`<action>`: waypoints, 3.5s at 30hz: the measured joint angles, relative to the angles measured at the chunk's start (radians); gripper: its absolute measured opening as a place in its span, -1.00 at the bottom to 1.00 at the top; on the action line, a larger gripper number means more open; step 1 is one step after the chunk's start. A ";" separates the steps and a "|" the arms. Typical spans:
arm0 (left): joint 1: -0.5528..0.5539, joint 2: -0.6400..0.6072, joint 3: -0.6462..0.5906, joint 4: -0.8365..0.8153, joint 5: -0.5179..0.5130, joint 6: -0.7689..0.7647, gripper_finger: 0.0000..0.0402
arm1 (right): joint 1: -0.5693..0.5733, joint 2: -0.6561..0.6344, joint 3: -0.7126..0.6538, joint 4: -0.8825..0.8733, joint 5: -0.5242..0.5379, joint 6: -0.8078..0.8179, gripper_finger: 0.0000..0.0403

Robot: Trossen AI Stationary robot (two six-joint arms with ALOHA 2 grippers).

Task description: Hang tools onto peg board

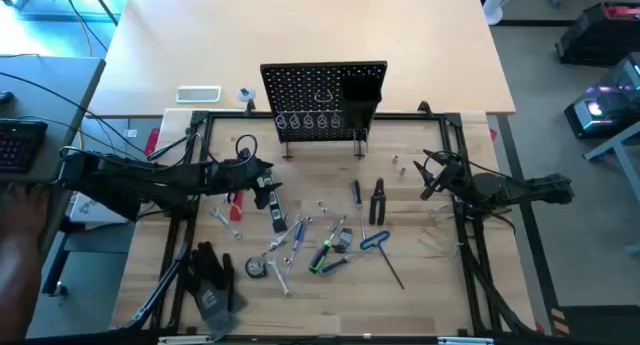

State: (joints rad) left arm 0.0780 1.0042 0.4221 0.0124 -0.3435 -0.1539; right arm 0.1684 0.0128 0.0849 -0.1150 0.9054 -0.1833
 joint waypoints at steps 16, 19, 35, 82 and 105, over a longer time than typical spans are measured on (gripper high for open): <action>0.000 0.000 0.000 0.000 0.000 0.000 0.54 | 0.000 0.000 0.000 0.000 0.000 0.000 -0.01; 0.000 0.000 0.000 0.000 0.000 0.000 0.54 | 0.000 0.000 0.000 0.000 0.000 0.000 -0.01; 0.000 0.000 0.000 0.000 0.000 0.000 0.54 | 0.000 0.000 0.000 0.000 0.000 0.000 -0.01; 0.000 0.000 0.000 0.000 0.000 0.000 0.54 | 0.000 0.000 0.000 0.000 0.000 0.000 -0.01; 0.000 0.000 -0.001 0.081 -0.001 0.069 0.54 | 0.000 0.000 0.000 0.000 0.000 0.000 -0.01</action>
State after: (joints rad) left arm 0.0776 1.0042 0.4216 0.0931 -0.3445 -0.0849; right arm 0.1684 0.0128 0.0849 -0.1154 0.9056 -0.1833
